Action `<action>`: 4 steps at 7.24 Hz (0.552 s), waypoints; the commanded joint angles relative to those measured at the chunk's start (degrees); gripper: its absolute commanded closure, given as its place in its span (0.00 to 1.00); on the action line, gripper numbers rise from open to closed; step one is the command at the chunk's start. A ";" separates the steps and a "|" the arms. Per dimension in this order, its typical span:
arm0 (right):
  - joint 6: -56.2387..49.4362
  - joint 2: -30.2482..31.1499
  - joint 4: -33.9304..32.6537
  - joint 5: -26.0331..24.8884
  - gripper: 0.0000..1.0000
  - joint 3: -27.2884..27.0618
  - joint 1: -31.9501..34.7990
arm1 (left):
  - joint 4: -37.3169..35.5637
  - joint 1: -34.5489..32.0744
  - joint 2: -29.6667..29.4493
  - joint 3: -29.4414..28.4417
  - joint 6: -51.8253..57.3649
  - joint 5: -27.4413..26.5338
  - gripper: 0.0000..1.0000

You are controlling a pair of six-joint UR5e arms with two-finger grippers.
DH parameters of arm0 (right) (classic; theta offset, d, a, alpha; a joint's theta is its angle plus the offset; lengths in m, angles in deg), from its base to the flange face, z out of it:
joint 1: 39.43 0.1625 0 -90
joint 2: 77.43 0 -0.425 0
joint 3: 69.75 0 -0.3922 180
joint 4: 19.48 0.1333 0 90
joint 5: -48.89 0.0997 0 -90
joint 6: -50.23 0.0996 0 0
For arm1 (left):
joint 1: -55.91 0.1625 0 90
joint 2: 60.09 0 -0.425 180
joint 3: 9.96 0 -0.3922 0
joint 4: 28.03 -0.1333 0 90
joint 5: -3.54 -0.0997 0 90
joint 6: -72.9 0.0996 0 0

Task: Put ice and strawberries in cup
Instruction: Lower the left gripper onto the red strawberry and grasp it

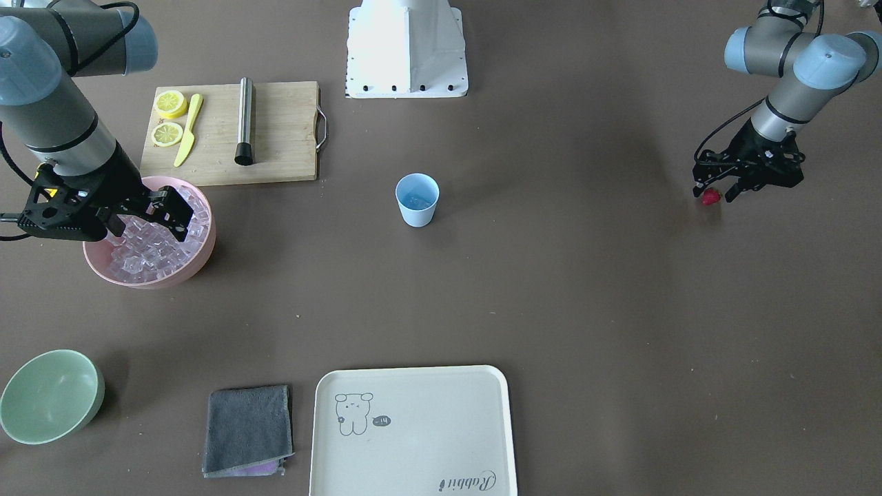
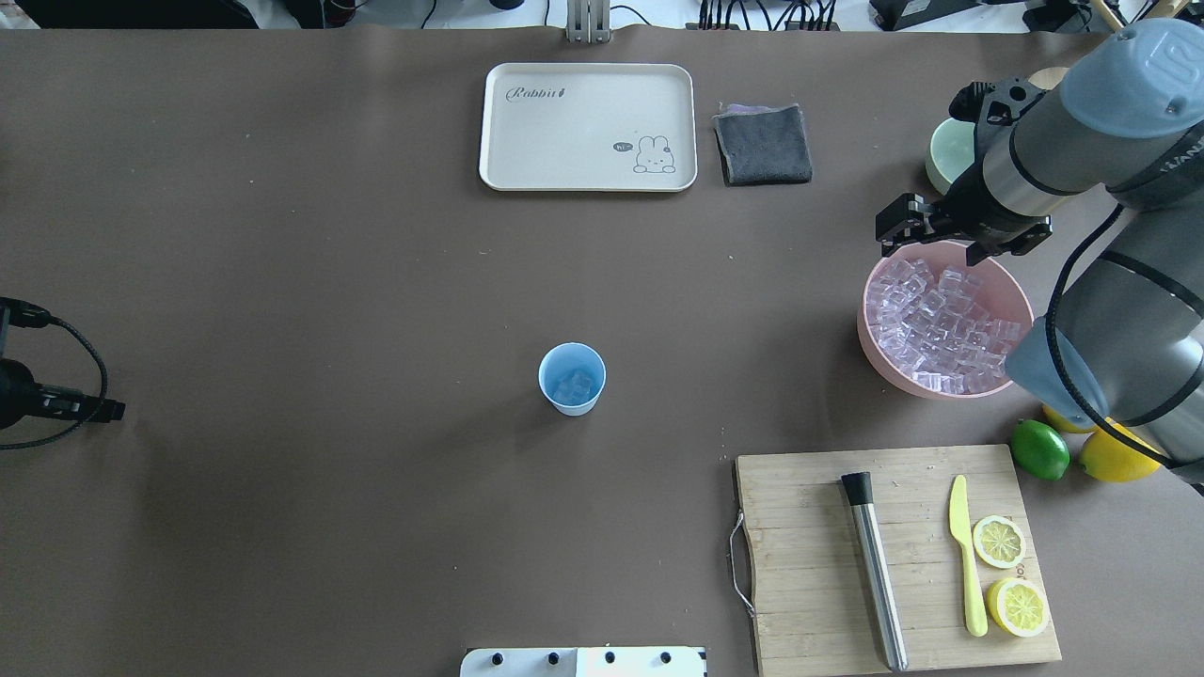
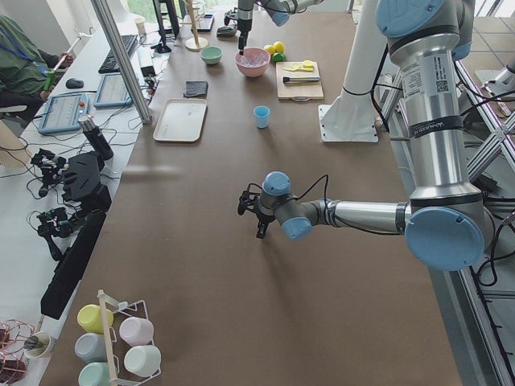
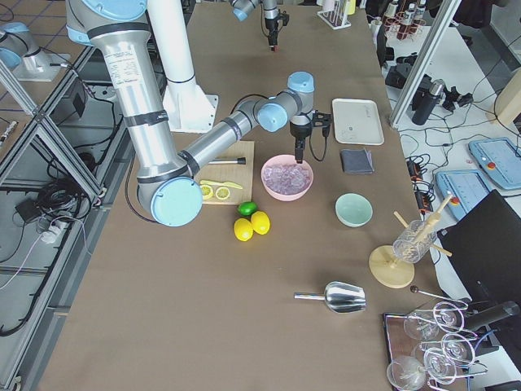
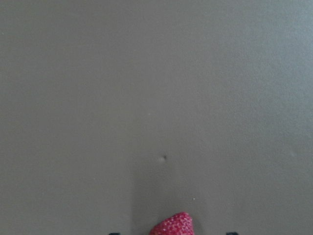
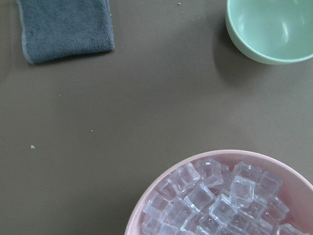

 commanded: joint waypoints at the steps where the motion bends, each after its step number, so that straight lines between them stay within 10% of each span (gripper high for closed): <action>1: 0.00 -0.08 0.00 -0.09 0.00 0.09 -0.03 | 0.16 -0.06 0.01 0.07 0.17 -0.01 1.00; 4: -0.09 -0.26 0.00 0.00 0.00 0.00 -0.03 | 0.34 -2.60 0.79 3.91 0.44 4.43 1.00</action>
